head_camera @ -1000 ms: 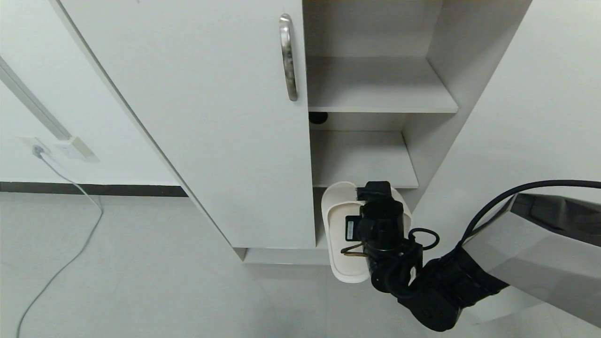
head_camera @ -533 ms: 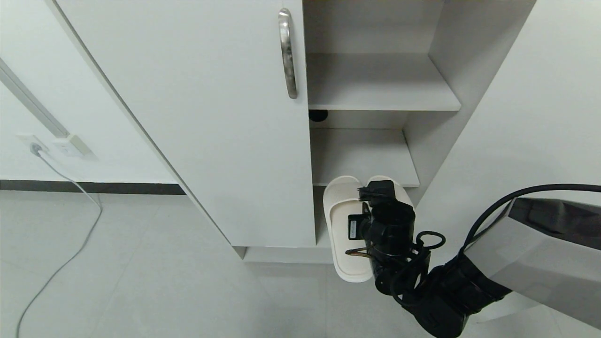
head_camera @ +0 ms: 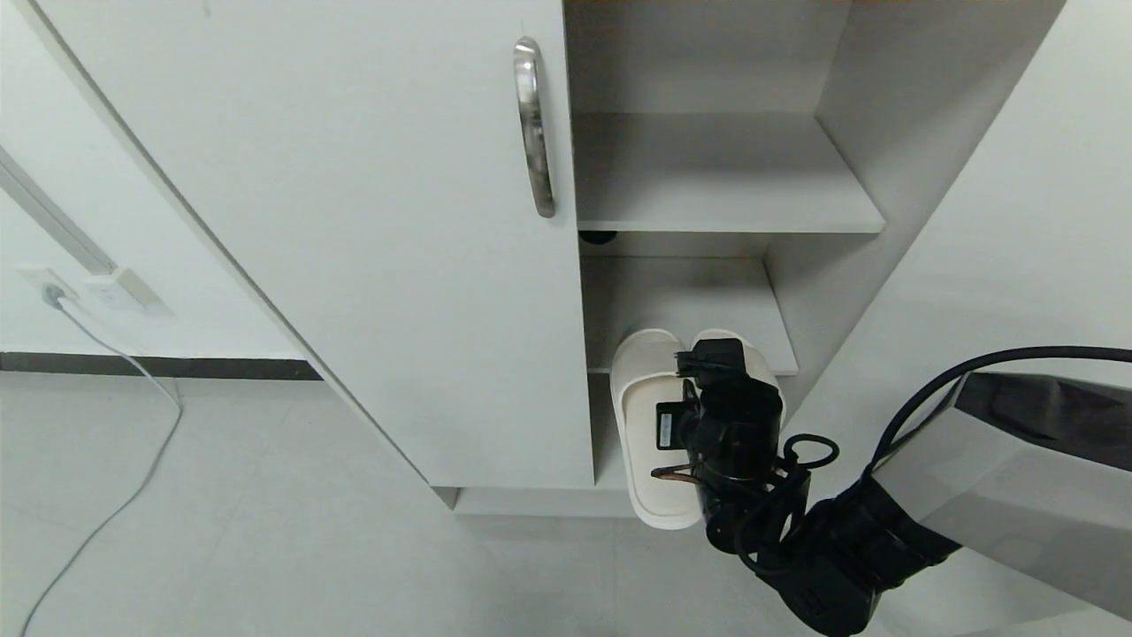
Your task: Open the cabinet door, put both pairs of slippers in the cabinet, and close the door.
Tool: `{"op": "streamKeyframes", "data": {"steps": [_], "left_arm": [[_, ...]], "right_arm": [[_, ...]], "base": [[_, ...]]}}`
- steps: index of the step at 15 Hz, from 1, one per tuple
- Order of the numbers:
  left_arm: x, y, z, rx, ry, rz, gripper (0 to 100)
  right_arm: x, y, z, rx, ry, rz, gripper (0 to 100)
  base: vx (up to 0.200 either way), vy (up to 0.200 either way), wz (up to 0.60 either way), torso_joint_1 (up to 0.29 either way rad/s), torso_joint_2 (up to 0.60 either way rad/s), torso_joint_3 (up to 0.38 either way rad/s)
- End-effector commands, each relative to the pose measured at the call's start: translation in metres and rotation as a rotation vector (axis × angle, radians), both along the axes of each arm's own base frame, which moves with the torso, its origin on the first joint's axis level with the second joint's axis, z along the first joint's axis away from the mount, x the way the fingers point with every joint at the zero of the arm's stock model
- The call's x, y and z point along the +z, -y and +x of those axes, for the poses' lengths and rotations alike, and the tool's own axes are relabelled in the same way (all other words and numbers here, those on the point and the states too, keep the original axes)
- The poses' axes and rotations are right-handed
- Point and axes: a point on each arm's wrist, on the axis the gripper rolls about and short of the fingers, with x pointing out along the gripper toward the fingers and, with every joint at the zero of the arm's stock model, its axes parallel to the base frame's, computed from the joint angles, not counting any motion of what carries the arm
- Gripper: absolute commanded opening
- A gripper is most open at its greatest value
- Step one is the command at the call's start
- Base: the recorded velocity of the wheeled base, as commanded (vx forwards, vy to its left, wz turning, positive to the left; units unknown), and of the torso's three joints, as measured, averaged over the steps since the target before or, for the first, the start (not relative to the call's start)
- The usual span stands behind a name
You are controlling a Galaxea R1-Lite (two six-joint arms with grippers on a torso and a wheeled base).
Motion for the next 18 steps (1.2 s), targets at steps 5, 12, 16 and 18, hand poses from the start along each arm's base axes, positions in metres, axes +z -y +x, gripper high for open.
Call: {"op": "streamKeyframes", "data": {"steps": [5, 12, 16, 18], "left_arm": [[0.000, 0.000, 0.000, 0.002, -0.001, -0.001, 0], [0.000, 0.000, 0.000, 0.002, -0.001, -0.002, 0], [0.000, 0.000, 0.000, 0.002, -0.001, -0.002, 0], [0.000, 0.000, 0.000, 0.002, -0.001, -0.002, 0]], "right_arm": [[-0.008, 0.004, 0.014, -0.023, -0.005, 0.002, 0], [0.012, 0.011, 0.066, -0.071, 0.040, 0.040, 0], [0.027, 0.010, 0.082, -0.054, 0.050, 0.048, 0], [0.036, 0.011, 0.093, -0.064, 0.055, 0.053, 0]], "base": [[0.000, 0.000, 0.00, 0.000, 0.00, 0.000], [0.000, 0.000, 0.00, 0.000, 0.00, 0.000], [0.000, 0.000, 0.00, 0.000, 0.00, 0.000], [0.000, 0.000, 0.00, 0.000, 0.00, 0.000]]}}
